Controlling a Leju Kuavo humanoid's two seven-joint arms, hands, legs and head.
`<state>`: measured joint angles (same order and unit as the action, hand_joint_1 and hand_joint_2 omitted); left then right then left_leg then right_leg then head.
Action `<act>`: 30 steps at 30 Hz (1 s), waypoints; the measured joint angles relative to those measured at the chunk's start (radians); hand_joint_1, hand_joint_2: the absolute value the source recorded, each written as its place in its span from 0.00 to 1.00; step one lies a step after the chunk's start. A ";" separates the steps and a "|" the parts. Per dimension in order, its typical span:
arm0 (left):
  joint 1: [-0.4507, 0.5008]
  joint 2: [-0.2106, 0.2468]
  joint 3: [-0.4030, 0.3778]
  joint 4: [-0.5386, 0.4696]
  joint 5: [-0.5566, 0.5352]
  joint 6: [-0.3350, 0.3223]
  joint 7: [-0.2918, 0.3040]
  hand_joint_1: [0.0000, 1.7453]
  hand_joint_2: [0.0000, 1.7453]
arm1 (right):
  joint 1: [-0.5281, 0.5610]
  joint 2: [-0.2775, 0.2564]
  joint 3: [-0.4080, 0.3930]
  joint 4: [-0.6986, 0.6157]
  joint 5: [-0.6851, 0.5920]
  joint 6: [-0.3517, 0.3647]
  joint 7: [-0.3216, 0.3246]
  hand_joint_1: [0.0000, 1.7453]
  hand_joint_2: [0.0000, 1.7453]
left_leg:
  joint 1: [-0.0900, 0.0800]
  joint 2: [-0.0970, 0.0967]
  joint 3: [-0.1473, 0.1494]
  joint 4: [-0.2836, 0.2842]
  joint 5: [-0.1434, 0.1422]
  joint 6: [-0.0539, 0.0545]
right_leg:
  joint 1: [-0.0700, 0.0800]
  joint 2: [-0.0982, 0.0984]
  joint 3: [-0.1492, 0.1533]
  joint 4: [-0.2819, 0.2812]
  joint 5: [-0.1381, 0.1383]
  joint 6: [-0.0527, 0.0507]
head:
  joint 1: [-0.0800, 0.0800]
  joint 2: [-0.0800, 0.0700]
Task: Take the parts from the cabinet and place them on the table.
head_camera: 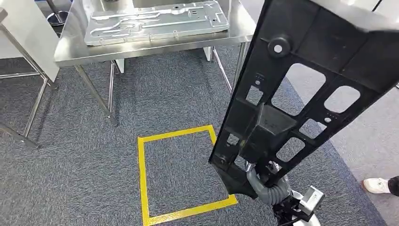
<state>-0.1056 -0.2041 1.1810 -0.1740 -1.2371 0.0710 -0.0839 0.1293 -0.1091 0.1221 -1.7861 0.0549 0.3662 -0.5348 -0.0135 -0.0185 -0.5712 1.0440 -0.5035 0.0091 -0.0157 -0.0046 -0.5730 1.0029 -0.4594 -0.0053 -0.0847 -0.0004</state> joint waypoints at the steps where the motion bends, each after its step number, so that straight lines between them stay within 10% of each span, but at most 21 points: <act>1: 0.000 0.000 0.000 0.000 0.000 0.000 0.000 0.00 1.00 | -0.003 0.000 0.001 0.000 -0.002 0.002 0.001 1.00 1.00 | 0.003 0.003 -0.030 0.066 -0.042 -0.006 | 0.000 -0.001 -0.001 0.000 -0.001 -0.004 | 0.000 0.000; 3: 0.001 0.000 0.000 0.000 -0.001 0.000 0.002 0.00 1.00 | -0.003 0.000 0.002 0.002 -0.003 0.002 0.006 1.00 1.00 | 0.010 0.004 -0.109 0.240 -0.122 -0.016 | 0.001 -0.007 -0.003 0.001 -0.001 -0.005 | 0.000 0.000; 5: 0.002 0.000 0.000 0.000 0.000 0.000 0.005 0.00 1.00 | -0.004 0.000 0.003 0.008 -0.003 0.002 0.008 1.00 1.00 | 0.016 0.006 -0.133 0.288 -0.118 -0.021 | 0.001 -0.009 -0.002 0.001 -0.001 -0.005 | 0.000 0.000; 9: 0.001 0.001 0.000 0.000 -0.002 0.000 0.009 0.00 1.00 | -0.006 0.000 0.007 0.011 -0.003 0.008 0.009 1.00 1.00 | 0.025 0.020 0.021 -0.026 0.018 -0.022 | 0.000 -0.009 0.006 0.002 -0.008 0.007 | 0.000 0.000; 15: 0.002 0.002 0.000 0.000 -0.002 -0.001 0.009 0.00 1.00 | -0.012 -0.004 0.009 0.017 -0.003 0.013 0.015 1.00 1.00 | 0.019 0.012 0.041 -0.050 0.015 0.027 | -0.002 -0.007 -0.005 0.049 -0.021 0.046 | 0.000 0.000; 18: 0.002 0.002 0.000 0.000 -0.007 -0.003 0.008 0.00 1.00 | -0.012 -0.009 0.010 0.018 -0.001 0.010 0.014 1.00 1.00 | 0.012 0.012 0.048 -0.049 0.007 0.037 | -0.003 -0.003 -0.119 0.255 -0.119 0.052 | 0.000 0.000; 20: 0.005 0.002 0.000 0.000 -0.008 -0.004 0.008 0.00 1.00 | -0.004 -0.009 0.010 0.019 0.003 0.008 0.015 1.00 1.00 | 0.008 0.010 0.057 -0.048 -0.002 0.038 | -0.003 -0.003 -0.170 0.321 -0.126 0.051 | 0.000 0.000; 24: 0.008 0.001 0.001 0.000 0.001 -0.005 0.009 0.00 1.00 | 0.003 -0.013 0.010 0.019 0.005 0.014 0.015 1.00 1.00 | 0.008 0.006 0.094 -0.050 -0.034 0.029 | 0.004 -0.002 -0.059 0.036 0.049 0.031 | 0.000 0.000; 25: 0.005 0.001 0.003 0.000 0.002 -0.005 0.009 0.00 1.00 | 0.000 -0.014 0.011 0.021 0.006 0.016 0.015 1.00 1.00 | 0.005 0.006 0.101 -0.049 -0.038 0.023 | 0.012 0.000 -0.058 0.033 0.008 0.029 | 0.000 0.000; 30: 0.003 0.001 0.005 0.000 0.001 -0.005 0.016 0.00 1.00 | -0.006 -0.023 0.020 0.024 0.001 0.020 0.013 1.00 1.00 | 0.007 0.012 0.094 0.001 -0.034 -0.002 | 0.008 0.001 -0.020 0.002 0.014 -0.005 | 0.001 0.000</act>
<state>-0.1022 -0.2029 1.1856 -0.1740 -1.2360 0.0660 -0.0679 0.1231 -0.1324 0.1419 -1.7624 0.0557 0.3864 -0.5223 -0.0068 -0.0067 -0.4776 1.0448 -0.5379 0.0071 -0.0075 -0.0037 -0.5926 1.0046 -0.4456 -0.0101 -0.0839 -0.0004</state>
